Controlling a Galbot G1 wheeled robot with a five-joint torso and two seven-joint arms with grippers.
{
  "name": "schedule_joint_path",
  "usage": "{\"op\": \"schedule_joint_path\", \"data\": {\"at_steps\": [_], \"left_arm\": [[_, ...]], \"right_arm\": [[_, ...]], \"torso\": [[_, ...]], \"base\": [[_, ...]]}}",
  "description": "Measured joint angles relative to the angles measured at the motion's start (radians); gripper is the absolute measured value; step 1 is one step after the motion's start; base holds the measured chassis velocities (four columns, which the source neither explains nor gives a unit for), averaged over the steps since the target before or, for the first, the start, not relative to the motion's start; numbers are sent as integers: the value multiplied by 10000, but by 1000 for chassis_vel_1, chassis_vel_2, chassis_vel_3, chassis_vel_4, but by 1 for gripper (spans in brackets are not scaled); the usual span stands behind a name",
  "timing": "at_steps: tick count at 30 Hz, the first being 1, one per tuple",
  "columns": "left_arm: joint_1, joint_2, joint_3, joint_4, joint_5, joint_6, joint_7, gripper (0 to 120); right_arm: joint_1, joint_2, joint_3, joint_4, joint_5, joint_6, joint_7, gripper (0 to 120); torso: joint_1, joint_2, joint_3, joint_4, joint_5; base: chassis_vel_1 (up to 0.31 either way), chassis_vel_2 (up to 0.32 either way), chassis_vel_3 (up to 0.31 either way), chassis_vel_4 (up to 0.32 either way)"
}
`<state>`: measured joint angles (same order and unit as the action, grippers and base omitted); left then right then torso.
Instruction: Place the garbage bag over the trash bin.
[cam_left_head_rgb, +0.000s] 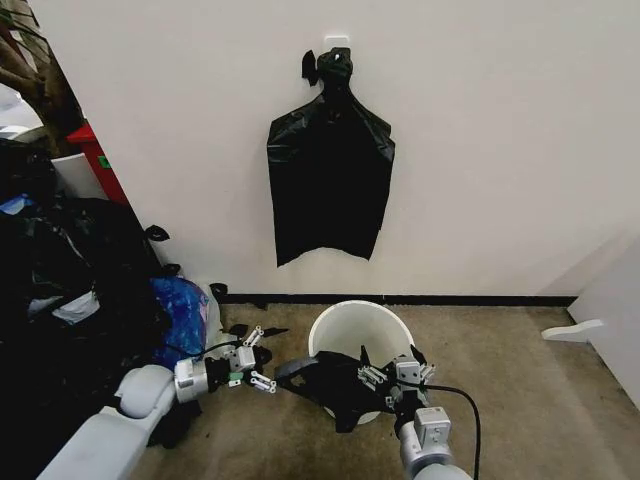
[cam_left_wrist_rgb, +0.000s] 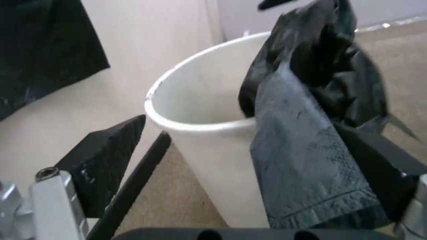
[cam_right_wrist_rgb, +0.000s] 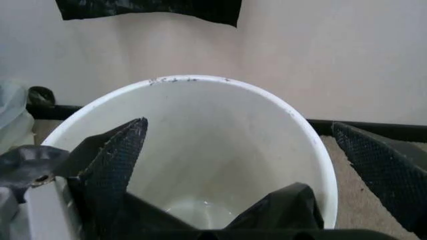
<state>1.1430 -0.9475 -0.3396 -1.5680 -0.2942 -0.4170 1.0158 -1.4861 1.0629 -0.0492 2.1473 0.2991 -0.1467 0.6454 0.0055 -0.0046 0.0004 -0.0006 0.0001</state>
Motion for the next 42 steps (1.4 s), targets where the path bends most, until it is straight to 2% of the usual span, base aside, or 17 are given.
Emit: {"op": "schedule_joint_path", "data": {"at_steps": [12,19,23,24,26,28,29,30,31,32,34,36,39,40,42], "left_arm": [[-181,-369,-66,24,-997,-163,2045,100],[-594,-457,-328,591,-2369,-32,3610,100],[-685,-502,-568,743,-2581,-65,3522,100],[-685,-523,-655,744,-2606,-129,3299,100],[-551,-574,-810,615,-2614,-446,1916,100],[-105,-704,-808,219,-2795,-771,-807,100],[26,-738,-749,93,-2835,-810,-1533,100],[26,-738,-749,93,-2835,-810,-1533,100],[337,-813,-594,-198,-2844,-814,-2968,100],[463,-864,-534,-318,-2813,-793,-3572,100],[888,-1188,-398,-913,-2533,-497,-6082,100],[1042,-1404,-390,-1179,-2255,-353,-6948,100],[1221,-1685,-399,-1491,-1932,-242,-7567,100],[1575,-2066,-433,-2065,-1412,-137,-8257,100],[1765,-2242,-464,-2338,-1138,-114,-8535,100]], "right_arm": [[-54,80,-42,-14,-85,29,-20,100],[-76,113,24,79,-87,55,-37,100],[-28,117,37,81,-72,74,-38,100],[10,115,79,110,-38,74,-39,100],[183,85,316,268,210,38,-41,100],[553,-61,763,532,1002,-230,-156,100],[667,-124,879,579,1255,-344,-206,100],[667,-124,879,579,1255,-344,-206,100],[935,-287,1071,614,1780,-594,-408,100],[1085,-387,1136,603,2062,-745,-567,100],[1850,-837,1158,226,3136,-1438,-1169,100],[2387,-1004,979,-141,3516,-1909,-1308,100],[3059,-1132,723,-636,3765,-2494,-1426,100],[4015,-1196,250,-1511,3889,-3354,-1635,100],[4621,-1177,-32,-2154,3901,-3726,-1857,100]], "torso": [[0,0,0,-1,0],[0,0,0,0,0],[0,0,0,-1,1],[1,0,0,-1,1],[1,0,0,-2,3],[1,0,0,2,2],[0,0,0,1,2],[0,0,0,1,2],[0,0,0,-3,3],[1,0,0,1,2],[0,0,0,3,-1],[1,0,1,-1,11],[1,0,1,1,2],[1,0,1,1,4],[1,0,1,1,7]], "base": [[0,0,0,0],[0,0,0,0],[0,0,0,0],[0,0,0,0],[0,0,0,0],[0,0,0,0],[0,0,0,0],[0,0,0,0],[0,0,0,0],[0,0,0,0],[0,0,0,0],[0,0,0,0],[0,0,0,0],[0,0,0,0],[0,0,0,0]]}}
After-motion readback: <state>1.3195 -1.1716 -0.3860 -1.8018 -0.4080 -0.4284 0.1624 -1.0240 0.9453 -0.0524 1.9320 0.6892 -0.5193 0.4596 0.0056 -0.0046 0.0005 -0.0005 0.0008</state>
